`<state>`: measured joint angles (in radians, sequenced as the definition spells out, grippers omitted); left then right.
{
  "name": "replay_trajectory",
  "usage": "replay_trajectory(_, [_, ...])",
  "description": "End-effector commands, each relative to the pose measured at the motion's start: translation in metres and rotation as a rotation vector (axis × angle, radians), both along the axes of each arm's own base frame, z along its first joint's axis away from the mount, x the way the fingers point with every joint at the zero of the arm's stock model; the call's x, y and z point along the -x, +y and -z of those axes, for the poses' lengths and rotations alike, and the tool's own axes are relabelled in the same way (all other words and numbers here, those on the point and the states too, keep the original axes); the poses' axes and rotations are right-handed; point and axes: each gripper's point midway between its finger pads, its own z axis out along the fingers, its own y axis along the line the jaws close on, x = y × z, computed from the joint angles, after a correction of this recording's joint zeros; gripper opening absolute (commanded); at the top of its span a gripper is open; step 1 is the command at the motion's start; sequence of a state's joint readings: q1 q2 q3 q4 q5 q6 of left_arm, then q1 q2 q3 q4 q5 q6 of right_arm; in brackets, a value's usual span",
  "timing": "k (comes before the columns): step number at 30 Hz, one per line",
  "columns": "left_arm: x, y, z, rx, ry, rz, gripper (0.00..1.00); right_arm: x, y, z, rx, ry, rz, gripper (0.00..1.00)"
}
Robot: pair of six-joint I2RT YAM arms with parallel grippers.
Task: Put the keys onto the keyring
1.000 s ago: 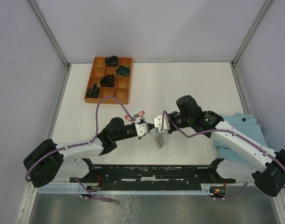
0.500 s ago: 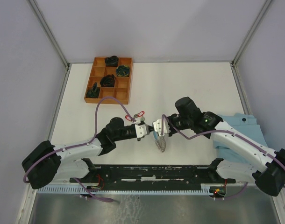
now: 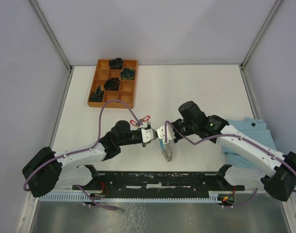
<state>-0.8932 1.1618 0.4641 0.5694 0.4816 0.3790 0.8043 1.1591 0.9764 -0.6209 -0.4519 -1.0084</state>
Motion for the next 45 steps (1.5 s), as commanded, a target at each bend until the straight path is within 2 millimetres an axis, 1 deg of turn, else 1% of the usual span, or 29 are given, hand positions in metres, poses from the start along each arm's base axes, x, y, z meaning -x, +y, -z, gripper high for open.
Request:
replay_trajectory(1, [0.007, -0.010, -0.060, 0.137, -0.104, 0.067, 0.03, -0.004, 0.014, -0.020, -0.036, -0.061, -0.038, 0.01])
replay_trajectory(11, [0.014, -0.009, -0.063, 0.141, -0.135, 0.101, 0.03, -0.004, 0.010, -0.009, 0.016, -0.055, -0.039, 0.01])
replay_trajectory(18, [0.014, -0.006, -0.061, 0.152, -0.142, 0.092, 0.03, -0.004, 0.011, -0.008, 0.007, -0.062, -0.040, 0.01])
replay_trajectory(20, [0.014, -0.006, -0.061, 0.166, -0.128, 0.084, 0.03, -0.003, 0.011, -0.007, 0.001, -0.064, -0.043, 0.01])
replay_trajectory(24, [0.010, -0.003, -0.055, 0.178, -0.067, 0.075, 0.03, -0.002, 0.011, -0.011, -0.023, -0.078, -0.046, 0.01])
replay_trajectory(29, [0.010, 0.005, -0.054, 0.238, 0.026, 0.088, 0.03, -0.001, 0.012, -0.018, -0.059, -0.099, -0.046, 0.01])
replay_trajectory(39, [0.009, 0.014, -0.030, 0.249, 0.195, 0.084, 0.03, -0.002, 0.017, -0.033, -0.150, -0.125, -0.025, 0.01])
replay_trajectory(45, [0.003, 0.019, -0.012, 0.233, 0.261, 0.046, 0.03, -0.005, 0.018, -0.045, -0.224, -0.113, 0.004, 0.01])
